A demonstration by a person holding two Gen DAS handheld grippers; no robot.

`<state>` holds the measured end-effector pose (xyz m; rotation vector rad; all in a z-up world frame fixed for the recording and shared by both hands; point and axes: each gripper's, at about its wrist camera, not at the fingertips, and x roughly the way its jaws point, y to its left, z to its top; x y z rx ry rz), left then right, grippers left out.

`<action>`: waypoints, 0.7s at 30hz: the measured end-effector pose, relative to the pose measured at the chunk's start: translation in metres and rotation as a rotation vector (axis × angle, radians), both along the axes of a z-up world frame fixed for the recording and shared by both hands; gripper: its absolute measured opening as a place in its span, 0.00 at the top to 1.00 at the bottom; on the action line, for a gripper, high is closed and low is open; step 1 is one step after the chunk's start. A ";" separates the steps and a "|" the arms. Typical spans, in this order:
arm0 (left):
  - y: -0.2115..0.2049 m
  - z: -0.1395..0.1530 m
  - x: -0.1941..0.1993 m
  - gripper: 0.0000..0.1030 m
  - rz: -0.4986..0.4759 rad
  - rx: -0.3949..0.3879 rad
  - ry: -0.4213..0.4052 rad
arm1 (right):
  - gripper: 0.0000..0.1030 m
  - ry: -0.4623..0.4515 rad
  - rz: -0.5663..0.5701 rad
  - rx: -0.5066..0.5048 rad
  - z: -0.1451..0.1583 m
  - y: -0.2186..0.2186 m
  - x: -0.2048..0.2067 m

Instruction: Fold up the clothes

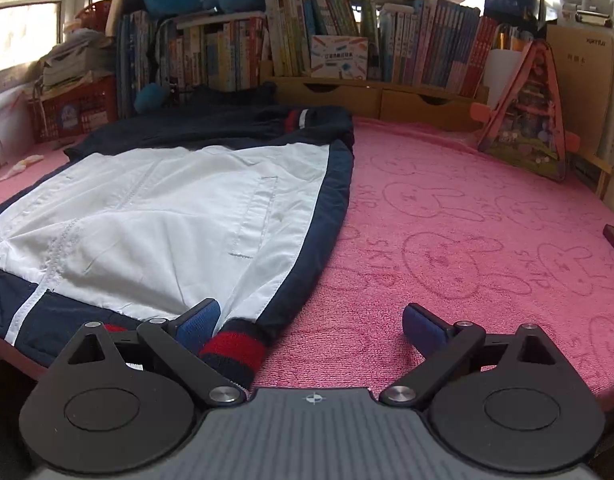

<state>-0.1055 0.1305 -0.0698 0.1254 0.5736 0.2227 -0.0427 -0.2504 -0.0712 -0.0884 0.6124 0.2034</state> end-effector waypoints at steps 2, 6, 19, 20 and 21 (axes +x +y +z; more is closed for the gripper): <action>0.004 0.000 -0.003 0.14 0.010 0.004 0.003 | 0.05 0.005 0.009 0.003 0.001 -0.005 0.000; 0.012 0.007 -0.009 0.14 0.036 -0.042 0.022 | 0.06 0.011 -0.002 -0.007 0.005 -0.008 -0.003; -0.036 0.021 -0.006 0.15 0.002 -0.177 0.182 | 0.11 -0.015 0.150 -0.011 0.033 0.032 -0.042; -0.040 0.021 -0.006 0.15 -0.005 -0.173 0.190 | 0.11 -0.008 0.163 -0.006 0.032 0.034 -0.044; -0.044 0.021 -0.006 0.15 -0.011 -0.171 0.199 | 0.11 0.001 0.175 -0.003 0.031 0.036 -0.046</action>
